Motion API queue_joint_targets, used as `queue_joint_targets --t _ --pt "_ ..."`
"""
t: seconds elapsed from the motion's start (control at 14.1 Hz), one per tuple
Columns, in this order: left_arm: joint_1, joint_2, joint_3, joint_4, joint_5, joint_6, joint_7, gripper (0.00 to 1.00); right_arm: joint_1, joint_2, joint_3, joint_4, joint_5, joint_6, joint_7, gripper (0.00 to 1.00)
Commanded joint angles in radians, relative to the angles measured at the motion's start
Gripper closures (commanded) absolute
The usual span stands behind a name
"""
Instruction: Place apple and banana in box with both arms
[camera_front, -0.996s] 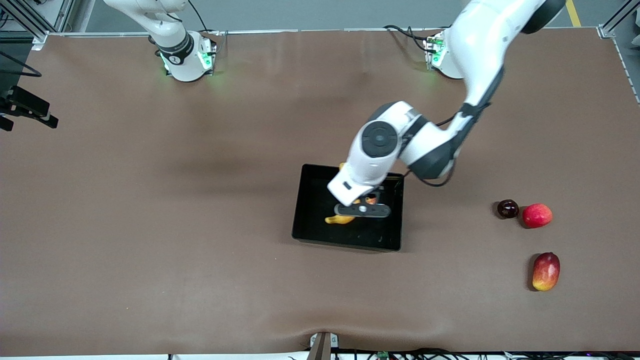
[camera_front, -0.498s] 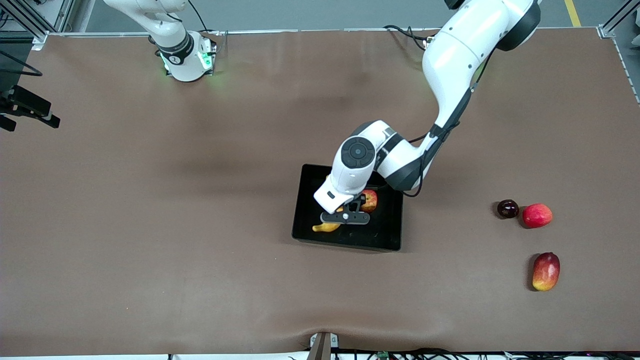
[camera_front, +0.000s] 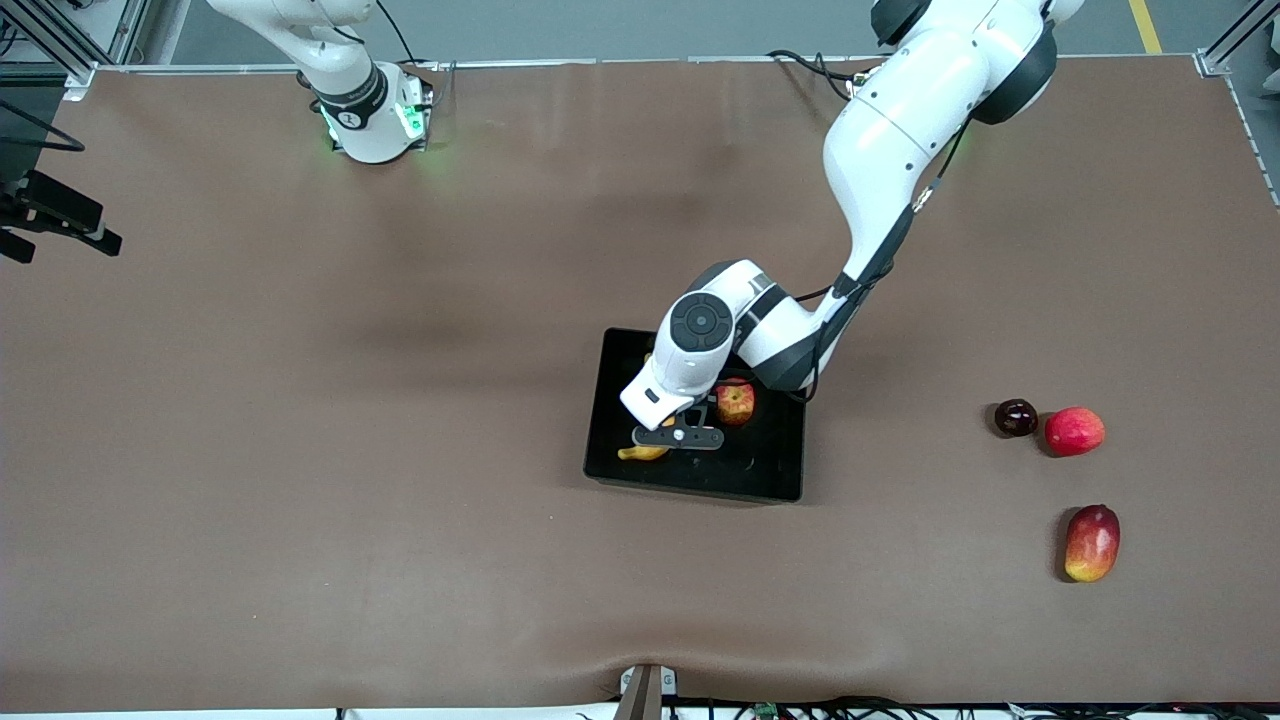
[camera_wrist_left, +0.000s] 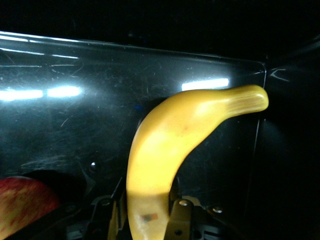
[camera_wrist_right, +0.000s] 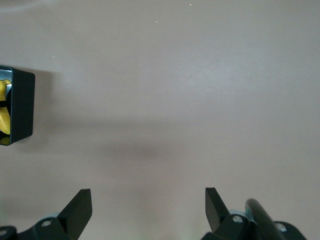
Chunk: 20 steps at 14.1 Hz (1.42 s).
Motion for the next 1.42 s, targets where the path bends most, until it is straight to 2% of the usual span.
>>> queue_joint_targets --t 0.0,0.21,0.43,0.78,1.0,1.14,1.35 --pt "-0.003 -0.064 0.021 0.023 0.011 -0.018 -0.013 0.00 -0.022 0.006 0.009 0.017 0.019 -0.012 -0.014 0.00" --pt "0.066 -0.211 0.019 0.021 0.014 -0.151 -0.009 0.00 -0.025 0.006 0.007 0.015 0.024 -0.012 -0.014 0.00" --pt "0.175 -0.376 0.018 0.008 0.014 -0.381 0.098 0.00 -0.048 0.006 0.007 0.011 0.047 -0.014 -0.014 0.00" --pt "0.413 -0.605 0.004 0.007 -0.011 -0.510 0.403 0.00 -0.045 0.005 0.009 0.011 0.047 -0.021 -0.014 0.00" --pt "0.529 -0.702 0.005 0.004 -0.141 -0.605 0.532 0.00 -0.045 0.005 0.010 0.011 0.047 -0.021 -0.014 0.00" --pt "0.568 -0.740 0.004 -0.002 -0.161 -0.711 0.550 0.00 -0.045 0.006 0.010 0.011 0.047 -0.021 -0.014 0.00" --pt "0.594 -0.773 0.010 -0.005 -0.164 -0.756 0.615 0.00 -0.046 0.005 0.010 0.011 0.047 -0.024 -0.014 0.00"
